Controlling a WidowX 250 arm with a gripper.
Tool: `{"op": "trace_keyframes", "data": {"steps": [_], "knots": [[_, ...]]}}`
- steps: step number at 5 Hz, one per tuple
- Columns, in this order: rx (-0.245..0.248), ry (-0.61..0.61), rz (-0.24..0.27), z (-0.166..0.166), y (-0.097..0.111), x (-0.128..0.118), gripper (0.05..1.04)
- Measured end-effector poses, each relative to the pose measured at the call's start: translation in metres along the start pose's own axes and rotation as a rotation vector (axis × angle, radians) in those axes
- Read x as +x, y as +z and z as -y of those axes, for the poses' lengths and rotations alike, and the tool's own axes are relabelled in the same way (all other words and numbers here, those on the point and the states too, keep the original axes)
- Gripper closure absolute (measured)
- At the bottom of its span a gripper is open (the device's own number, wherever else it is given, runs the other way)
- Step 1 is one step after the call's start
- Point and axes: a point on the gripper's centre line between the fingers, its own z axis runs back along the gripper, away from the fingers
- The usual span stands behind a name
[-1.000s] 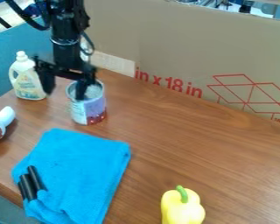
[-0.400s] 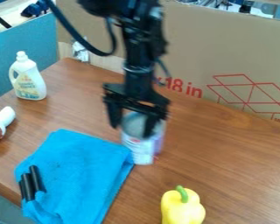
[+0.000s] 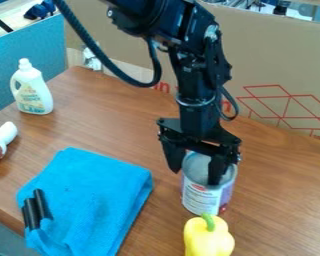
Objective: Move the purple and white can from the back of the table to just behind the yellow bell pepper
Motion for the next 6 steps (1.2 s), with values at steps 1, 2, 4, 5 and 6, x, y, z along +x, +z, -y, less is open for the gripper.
{"op": "trace_keyframes", "data": {"steps": [1, 2, 4, 5, 6], "knots": [[-0.057, -0.03, 0.032, 0.012, -0.002, -0.006, 0.082], [-0.042, 0.021, 0.113, 0.009, 0.007, -0.013, 0.082], [0.039, 0.126, 0.328, -0.028, 0.059, -0.015, 0.082], [0.047, 0.165, 0.382, -0.043, 0.072, -0.013, 0.082], [0.136, 0.195, 0.319, -0.067, 0.078, -0.025, 0.082]]}}
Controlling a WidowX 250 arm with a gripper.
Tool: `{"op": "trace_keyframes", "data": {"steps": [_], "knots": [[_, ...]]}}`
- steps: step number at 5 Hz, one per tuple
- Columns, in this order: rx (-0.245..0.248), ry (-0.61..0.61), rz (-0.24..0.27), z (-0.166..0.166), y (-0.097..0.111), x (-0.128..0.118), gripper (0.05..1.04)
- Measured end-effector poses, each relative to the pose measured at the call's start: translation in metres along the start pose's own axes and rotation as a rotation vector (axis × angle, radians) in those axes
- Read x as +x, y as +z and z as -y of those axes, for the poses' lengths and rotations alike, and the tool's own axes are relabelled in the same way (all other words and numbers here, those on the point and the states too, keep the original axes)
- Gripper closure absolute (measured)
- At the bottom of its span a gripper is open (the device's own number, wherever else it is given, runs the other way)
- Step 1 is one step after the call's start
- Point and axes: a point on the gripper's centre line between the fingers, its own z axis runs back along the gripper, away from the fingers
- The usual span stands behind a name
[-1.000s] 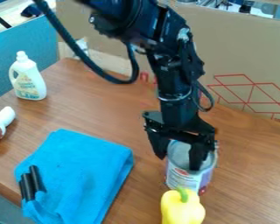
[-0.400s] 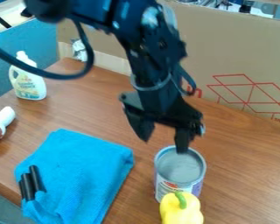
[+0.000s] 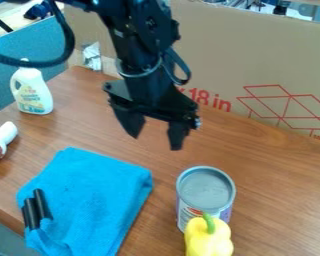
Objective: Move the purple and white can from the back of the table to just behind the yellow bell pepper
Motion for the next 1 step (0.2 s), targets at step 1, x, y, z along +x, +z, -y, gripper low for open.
{"op": "trace_keyframes", "data": {"steps": [1], "knots": [[0.083, 0.033, -0.035, -0.0449, 0.004, 0.003, 0.082]]}}
